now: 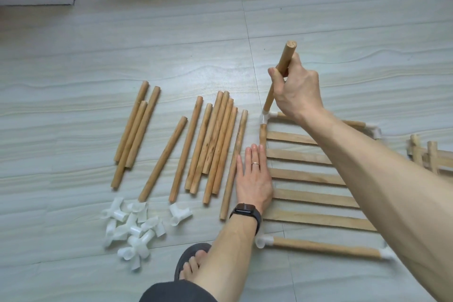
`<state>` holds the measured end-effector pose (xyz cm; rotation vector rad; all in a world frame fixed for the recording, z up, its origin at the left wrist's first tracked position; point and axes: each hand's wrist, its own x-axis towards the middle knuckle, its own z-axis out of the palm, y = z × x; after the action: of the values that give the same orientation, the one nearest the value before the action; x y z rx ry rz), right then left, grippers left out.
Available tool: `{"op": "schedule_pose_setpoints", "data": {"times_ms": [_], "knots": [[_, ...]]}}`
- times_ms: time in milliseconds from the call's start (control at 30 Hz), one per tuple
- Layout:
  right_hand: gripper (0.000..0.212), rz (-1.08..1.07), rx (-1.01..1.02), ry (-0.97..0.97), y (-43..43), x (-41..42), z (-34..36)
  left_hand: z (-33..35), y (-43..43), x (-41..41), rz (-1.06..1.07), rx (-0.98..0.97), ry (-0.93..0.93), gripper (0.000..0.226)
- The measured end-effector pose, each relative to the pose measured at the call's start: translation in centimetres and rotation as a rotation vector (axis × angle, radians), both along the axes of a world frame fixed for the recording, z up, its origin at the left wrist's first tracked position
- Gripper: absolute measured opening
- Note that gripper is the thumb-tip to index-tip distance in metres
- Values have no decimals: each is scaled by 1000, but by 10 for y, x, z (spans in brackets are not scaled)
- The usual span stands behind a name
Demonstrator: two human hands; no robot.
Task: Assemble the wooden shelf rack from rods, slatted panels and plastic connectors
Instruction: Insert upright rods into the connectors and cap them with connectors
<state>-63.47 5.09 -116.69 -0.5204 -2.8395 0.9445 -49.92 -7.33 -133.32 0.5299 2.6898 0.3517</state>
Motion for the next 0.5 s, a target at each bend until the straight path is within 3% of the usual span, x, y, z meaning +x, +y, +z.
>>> {"op": "schedule_pose_setpoints", "data": {"times_ms": [100,233,367,500], "knots": [[37,-10,-14,8,-2,-2,-2,4,-8,-3,18,105,59,62],[37,-20,-12,11,1,-5,-5,13,-46,-28,136,210,306,40],[35,-45,-33,32,-3,-10,-8,24,-82,-60,199,-1,376,17],[33,-60,-43,65,-5,-8,-11,33,-88,-73,55,-238,250,30]]}}
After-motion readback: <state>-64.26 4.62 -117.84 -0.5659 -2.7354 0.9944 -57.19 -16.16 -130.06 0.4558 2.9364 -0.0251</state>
